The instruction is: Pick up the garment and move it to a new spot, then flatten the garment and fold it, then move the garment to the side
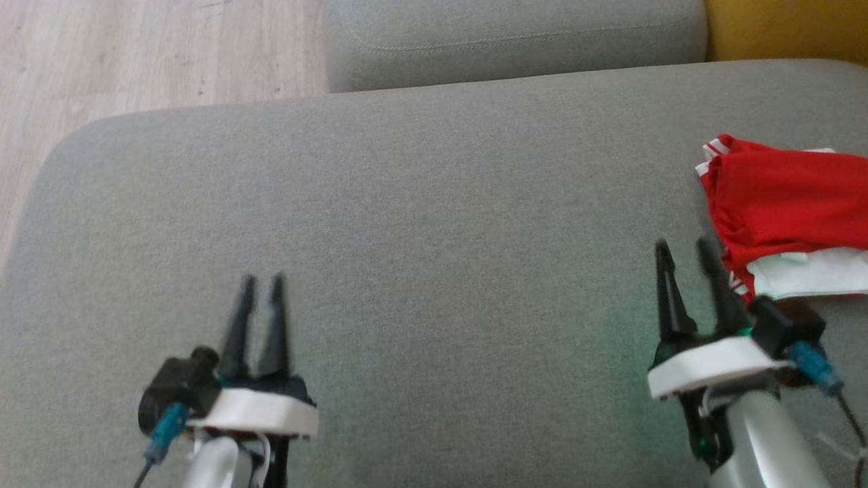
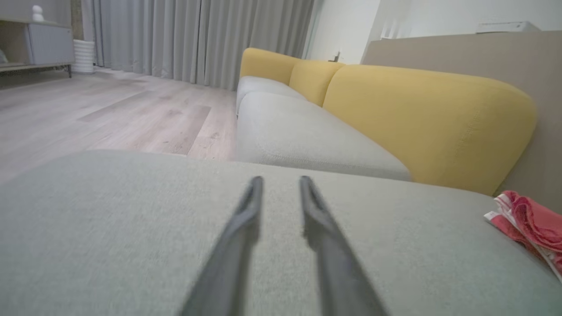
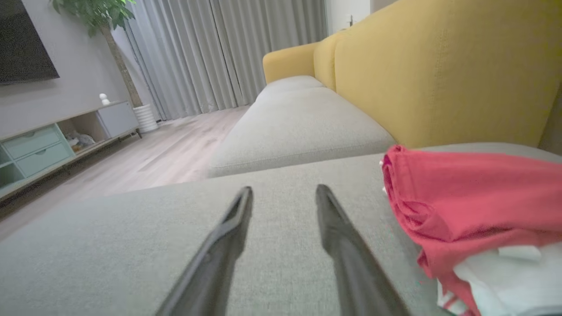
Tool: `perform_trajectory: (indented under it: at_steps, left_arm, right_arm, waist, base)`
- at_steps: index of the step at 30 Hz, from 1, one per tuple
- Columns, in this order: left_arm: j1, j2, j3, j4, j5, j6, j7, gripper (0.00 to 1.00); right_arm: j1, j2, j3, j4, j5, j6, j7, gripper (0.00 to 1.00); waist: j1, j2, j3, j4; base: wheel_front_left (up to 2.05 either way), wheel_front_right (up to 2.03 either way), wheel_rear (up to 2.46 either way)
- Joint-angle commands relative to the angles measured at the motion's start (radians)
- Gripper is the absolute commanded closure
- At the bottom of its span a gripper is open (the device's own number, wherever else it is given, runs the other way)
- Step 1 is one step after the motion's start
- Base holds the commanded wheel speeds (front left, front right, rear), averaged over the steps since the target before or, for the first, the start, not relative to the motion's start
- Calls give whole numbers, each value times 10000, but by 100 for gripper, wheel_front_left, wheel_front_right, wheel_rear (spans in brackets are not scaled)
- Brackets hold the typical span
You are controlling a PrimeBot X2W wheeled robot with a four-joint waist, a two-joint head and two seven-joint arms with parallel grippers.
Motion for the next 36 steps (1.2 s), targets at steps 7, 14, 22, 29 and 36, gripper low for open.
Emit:
perform_trajectory:
  at_steps: [7,14,22,29,36]
  left_arm:
    - [46,0,151,143,-658,-35,193,100]
    - [66,2,306,82,-1389,-73,398,100]
    - [81,4,462,26,-2115,-112,602,100]
    - [93,6,620,-28,-2845,-150,808,100]
    - [105,8,778,-81,-3574,-189,1015,100]
  right_arm:
    - [66,6,-86,105,714,0,190,100]
    - [107,4,-165,10,1512,-1,388,100]
    - [141,2,-246,-77,2306,-2,586,100]
    - [172,-1,-329,-160,3102,-2,787,100]
    - [202,-3,-413,-243,3899,-3,988,100]
  waist:
    - [1,0,-22,18]
    - [1,0,-47,38]
    - [0,0,-71,58]
    - [0,0,-96,78]
    - [0,0,-121,98]
  base:
    - [0,0,0]
    - [0,0,0]
    - [0,0,0]
    - [0,0,0]
    - [0,0,0]
